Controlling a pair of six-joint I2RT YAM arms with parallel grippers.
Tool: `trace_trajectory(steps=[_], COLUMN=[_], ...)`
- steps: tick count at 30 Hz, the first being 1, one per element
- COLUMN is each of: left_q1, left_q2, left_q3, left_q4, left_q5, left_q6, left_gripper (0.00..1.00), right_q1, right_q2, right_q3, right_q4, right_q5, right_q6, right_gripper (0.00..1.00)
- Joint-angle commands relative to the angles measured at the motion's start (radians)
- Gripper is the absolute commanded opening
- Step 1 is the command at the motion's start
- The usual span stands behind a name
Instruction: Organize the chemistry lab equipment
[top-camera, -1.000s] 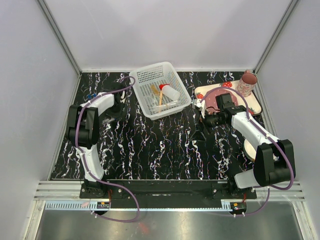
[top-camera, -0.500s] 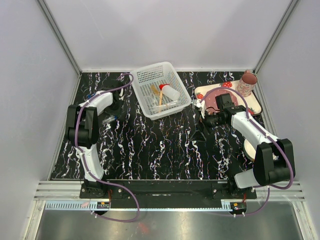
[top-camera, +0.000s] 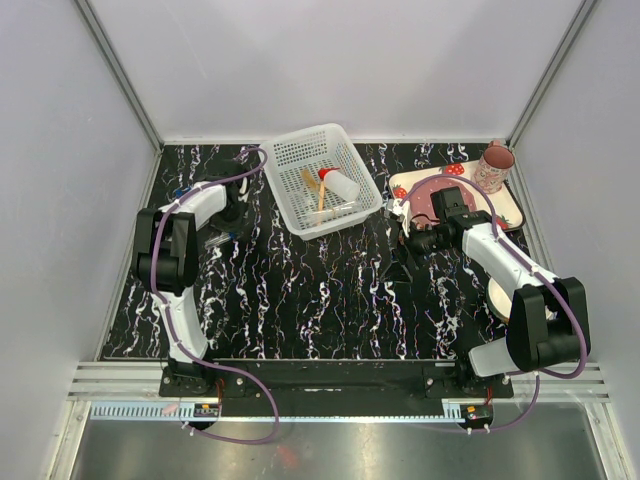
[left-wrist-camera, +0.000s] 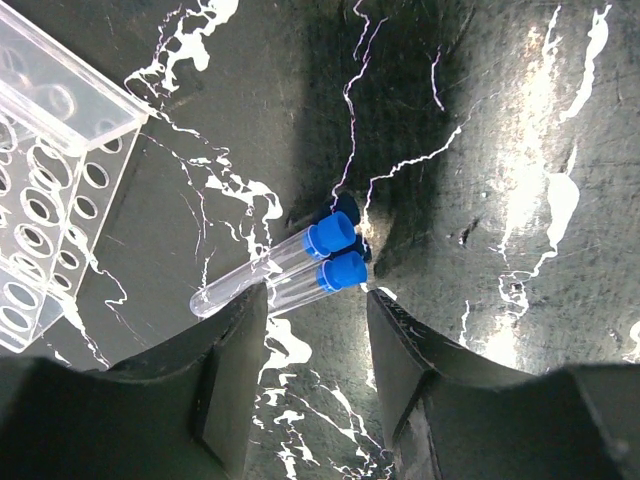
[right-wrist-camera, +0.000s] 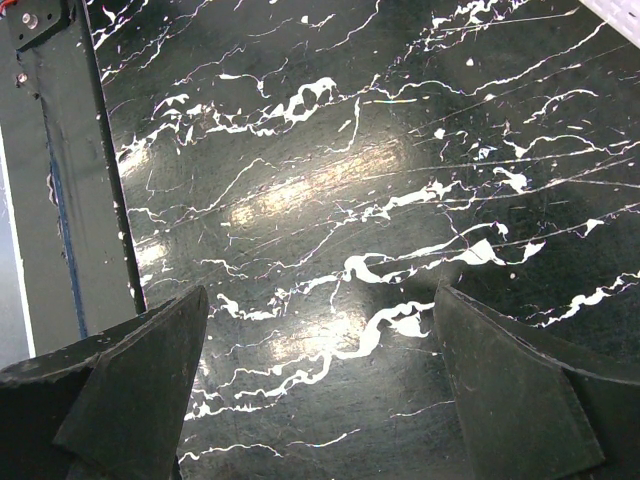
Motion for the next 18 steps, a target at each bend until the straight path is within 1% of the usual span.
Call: trace_trajectory(steps=[1, 14, 18], left_q1=[0.006, 0.006, 0.006], left_q2=[0.009, 0.038, 0.032], left_q3=[0.006, 0.009, 0.007], left_q4=[0.012, 0.003, -0.007], left_q5=[0.013, 0.039, 0.05], left_q6=[-0.009, -0.016, -0.02], left_gripper=[0.49, 0.49, 0.48], right_q1=[0.001, -0.002, -0.001], right_q2=[-0.01, -0.005, -0.008], right_q3=[0.04, 0.039, 0.039], right_q4=[-0.004, -0.006, -0.006], right_q5=[0.007, 0.008, 0.008], right_q6=[-0.02, -0.022, -0.022], right_gripper=[1.0, 1.0, 1.0])
